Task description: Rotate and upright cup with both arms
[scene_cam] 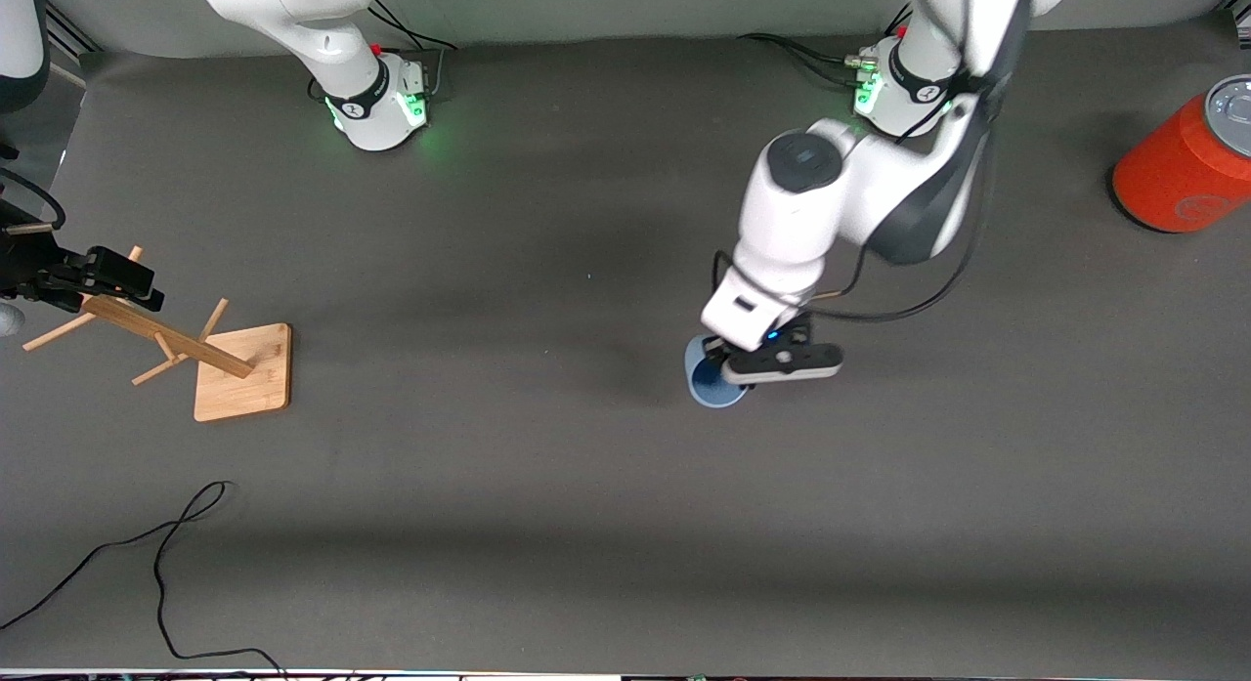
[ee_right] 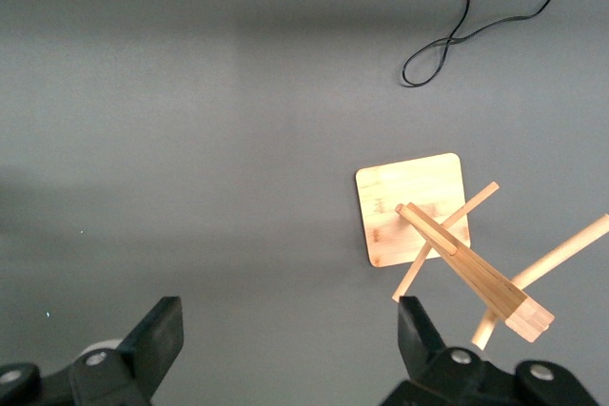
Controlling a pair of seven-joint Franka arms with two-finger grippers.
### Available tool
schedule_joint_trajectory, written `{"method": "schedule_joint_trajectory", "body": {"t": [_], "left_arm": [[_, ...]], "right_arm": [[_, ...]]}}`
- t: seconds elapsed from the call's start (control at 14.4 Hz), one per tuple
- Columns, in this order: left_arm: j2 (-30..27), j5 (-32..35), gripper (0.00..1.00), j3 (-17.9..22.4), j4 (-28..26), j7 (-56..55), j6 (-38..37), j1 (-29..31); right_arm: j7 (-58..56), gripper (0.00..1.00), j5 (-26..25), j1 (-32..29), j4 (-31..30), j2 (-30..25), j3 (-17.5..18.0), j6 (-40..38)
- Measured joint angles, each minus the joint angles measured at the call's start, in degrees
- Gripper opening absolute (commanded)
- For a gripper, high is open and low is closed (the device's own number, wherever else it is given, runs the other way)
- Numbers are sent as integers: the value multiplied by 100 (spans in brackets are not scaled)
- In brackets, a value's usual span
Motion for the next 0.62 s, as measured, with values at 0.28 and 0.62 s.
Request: {"method": "schedule_joint_trajectory", "body": {"t": [0.28, 0.62], "left_arm": [[572, 1415, 0, -5, 3, -1339, 630, -171], [606, 3079, 0, -11, 0, -3100, 579, -558]], "right_arm": [[0, 100, 0, 0, 1, 0, -1, 1], [0, 100, 0, 0, 1, 0, 0, 1]]}}
